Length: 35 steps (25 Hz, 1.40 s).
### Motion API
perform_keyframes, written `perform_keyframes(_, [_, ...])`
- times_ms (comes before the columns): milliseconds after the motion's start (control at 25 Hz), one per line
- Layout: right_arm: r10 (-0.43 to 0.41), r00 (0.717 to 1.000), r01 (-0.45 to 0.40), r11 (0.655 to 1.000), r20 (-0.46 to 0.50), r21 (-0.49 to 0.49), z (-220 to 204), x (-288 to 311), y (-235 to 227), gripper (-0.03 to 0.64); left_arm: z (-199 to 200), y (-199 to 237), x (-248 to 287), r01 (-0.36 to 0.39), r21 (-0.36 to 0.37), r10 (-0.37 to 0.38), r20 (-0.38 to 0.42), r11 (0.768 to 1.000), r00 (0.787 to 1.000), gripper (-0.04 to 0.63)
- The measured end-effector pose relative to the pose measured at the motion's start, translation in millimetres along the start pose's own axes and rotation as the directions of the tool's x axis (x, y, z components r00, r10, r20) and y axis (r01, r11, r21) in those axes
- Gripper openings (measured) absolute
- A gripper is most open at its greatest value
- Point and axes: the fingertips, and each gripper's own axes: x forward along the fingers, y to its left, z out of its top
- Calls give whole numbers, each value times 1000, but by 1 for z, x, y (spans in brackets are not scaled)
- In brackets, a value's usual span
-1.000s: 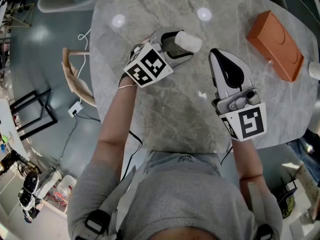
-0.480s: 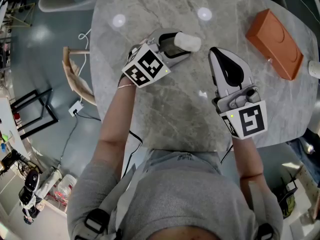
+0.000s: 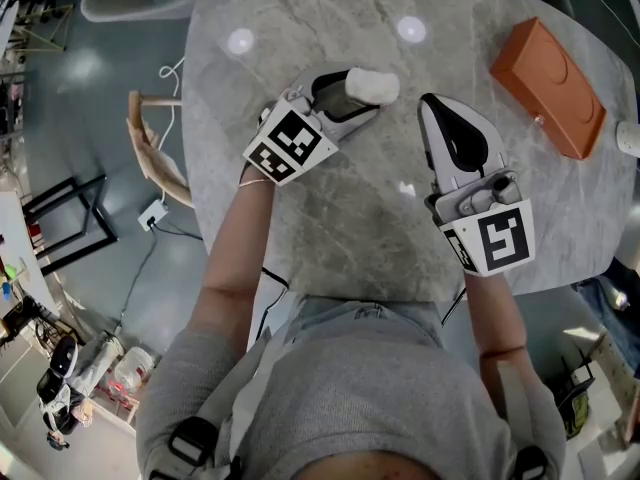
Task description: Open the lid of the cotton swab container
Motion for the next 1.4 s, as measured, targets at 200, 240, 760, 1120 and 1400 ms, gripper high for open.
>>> perform_keyframes(200, [5, 1000, -5, 1000, 2, -11, 3, -1, 2, 3, 2, -8, -5, -16, -3, 16, 22, 1000, 1000, 264])
perform_keyframes(240, [6, 1000, -6, 1000, 2, -13, 4, -2, 2, 3, 3, -9, -6, -19, -5, 19, 26, 1000, 999, 264])
perform_keyframes(760, [25, 1000, -25, 999, 11, -24, 10, -9, 15, 3, 15, -25, -23, -51, -33, 53, 68, 998, 996, 264])
perform_keyframes(1120, [34, 999, -33, 998, 27, -45, 22, -18, 26, 3, 39, -40, -43, -55, -30, 59, 113, 998, 992, 262])
perform_keyframes(1400, [43, 998, -40, 997, 41, -64, 33, -28, 34, 3, 57, -53, -56, -57, -8, 58, 129, 998, 990, 262])
